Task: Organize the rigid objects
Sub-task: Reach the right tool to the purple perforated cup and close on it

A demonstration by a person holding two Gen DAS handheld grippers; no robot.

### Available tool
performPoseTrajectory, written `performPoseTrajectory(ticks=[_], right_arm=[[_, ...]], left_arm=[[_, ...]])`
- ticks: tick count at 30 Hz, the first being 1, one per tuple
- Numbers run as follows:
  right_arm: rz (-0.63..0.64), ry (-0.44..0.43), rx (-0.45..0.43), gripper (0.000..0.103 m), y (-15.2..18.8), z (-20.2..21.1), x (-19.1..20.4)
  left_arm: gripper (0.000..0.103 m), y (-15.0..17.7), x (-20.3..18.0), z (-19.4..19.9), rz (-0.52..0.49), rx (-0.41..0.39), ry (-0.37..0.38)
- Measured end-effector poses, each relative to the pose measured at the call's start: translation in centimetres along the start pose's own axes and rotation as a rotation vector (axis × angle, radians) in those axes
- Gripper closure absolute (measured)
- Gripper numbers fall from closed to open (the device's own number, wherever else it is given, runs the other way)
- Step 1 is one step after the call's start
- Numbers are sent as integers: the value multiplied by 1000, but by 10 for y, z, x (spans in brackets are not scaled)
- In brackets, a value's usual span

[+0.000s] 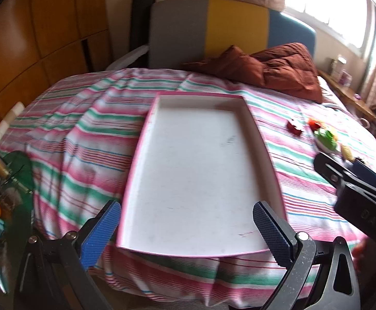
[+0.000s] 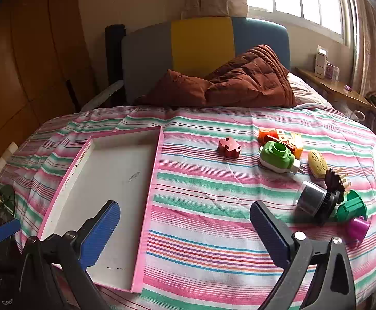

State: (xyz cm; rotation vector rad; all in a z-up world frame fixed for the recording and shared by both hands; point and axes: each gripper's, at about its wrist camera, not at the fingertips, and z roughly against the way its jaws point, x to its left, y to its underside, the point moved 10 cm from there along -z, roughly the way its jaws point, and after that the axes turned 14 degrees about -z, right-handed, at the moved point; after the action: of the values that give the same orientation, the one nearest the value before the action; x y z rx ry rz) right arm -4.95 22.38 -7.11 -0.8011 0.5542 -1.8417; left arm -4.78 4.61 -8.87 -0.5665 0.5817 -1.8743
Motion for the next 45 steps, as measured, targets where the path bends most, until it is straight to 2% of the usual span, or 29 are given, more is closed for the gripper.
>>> performPoseTrajectory(ticks=[3,7,9,12,16,20,22,24,27,30,38,45], right_arm=[[32,-30,35,0,1,-5,-1],[-27,-50,47,0,-2,-5,-20],[-48,-36,43,0,-5,-1,-33],[-44,29,70,1,-6,2,-60],[-75,119,26,6,-17,16,-112],[-145,304,-43,6,-34,36,-187],[-180,404,-43,6,-37,42,-228],[-222,453,-39,6,-37,45,-260],[-270,478,15,6,-28,40,-293],[-301,462,57,6,-19,36,-307],[-401,472,57,6,-9,54,-344],[-471,538,76,6,16,75,-392]], left_arm=[[0,-4,-18,5,-33,-30,66],[0,-11,-37,10,-71,-43,95],[0,-11,-46,8,-86,-17,119],[0,-8,-61,1,-105,38,165],[0,-15,-78,2,-136,26,166],[0,-22,-93,4,-154,29,190],[0,-23,-100,3,-149,41,215],[0,-25,-109,1,-150,45,224],[0,-28,-122,0,-161,44,237],[0,-31,-136,0,-158,46,269],[0,-30,-159,-6,-119,77,386],[0,-29,-166,-9,-117,85,406]])
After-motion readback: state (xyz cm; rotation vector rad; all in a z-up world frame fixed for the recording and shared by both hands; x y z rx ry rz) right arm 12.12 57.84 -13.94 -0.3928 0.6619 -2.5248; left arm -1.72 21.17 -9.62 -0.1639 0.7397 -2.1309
